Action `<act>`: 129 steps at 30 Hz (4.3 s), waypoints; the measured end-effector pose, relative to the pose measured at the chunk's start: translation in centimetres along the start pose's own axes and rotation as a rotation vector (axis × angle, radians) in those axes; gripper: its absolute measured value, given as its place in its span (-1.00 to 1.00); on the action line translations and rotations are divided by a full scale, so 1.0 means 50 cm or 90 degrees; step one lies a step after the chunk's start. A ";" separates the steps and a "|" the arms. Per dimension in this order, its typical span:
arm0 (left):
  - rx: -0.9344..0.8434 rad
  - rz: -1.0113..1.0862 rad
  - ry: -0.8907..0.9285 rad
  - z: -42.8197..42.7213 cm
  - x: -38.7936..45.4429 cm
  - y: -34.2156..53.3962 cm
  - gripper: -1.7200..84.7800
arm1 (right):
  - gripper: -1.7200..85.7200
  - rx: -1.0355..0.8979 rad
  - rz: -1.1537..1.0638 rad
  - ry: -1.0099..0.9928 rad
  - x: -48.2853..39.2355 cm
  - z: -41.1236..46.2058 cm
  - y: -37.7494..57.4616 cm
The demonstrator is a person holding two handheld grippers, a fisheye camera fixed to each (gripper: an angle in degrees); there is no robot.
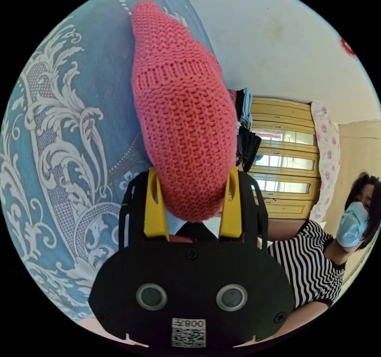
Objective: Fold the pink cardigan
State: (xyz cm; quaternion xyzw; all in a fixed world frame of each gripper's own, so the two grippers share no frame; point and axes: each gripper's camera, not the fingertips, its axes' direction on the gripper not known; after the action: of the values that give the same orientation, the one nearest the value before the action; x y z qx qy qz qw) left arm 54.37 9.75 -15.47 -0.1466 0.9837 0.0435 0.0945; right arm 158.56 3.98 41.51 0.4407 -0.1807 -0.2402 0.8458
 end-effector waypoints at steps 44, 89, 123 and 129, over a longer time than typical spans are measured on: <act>-0.076 0.004 0.067 0.396 0.213 0.322 -0.46 | -0.79 0.026 -0.017 -0.119 0.077 -0.295 0.761; -0.214 0.047 0.031 1.680 0.427 -0.644 -0.46 | -0.79 0.164 -0.077 -0.192 -0.008 -1.772 0.684; -0.130 0.319 0.095 2.833 0.267 -1.699 -0.46 | -0.79 0.253 -0.292 0.051 -0.111 -3.192 -0.085; -0.030 0.391 0.115 3.068 0.276 -1.893 -0.45 | -0.78 0.251 -0.338 0.222 -0.174 -3.455 -0.256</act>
State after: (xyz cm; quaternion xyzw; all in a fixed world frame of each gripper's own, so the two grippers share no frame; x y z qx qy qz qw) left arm 96.05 -66.96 -173.78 0.1514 0.9851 0.0797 -0.0143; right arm 237.67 116.34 -64.34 0.6611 0.0441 -0.3330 0.6709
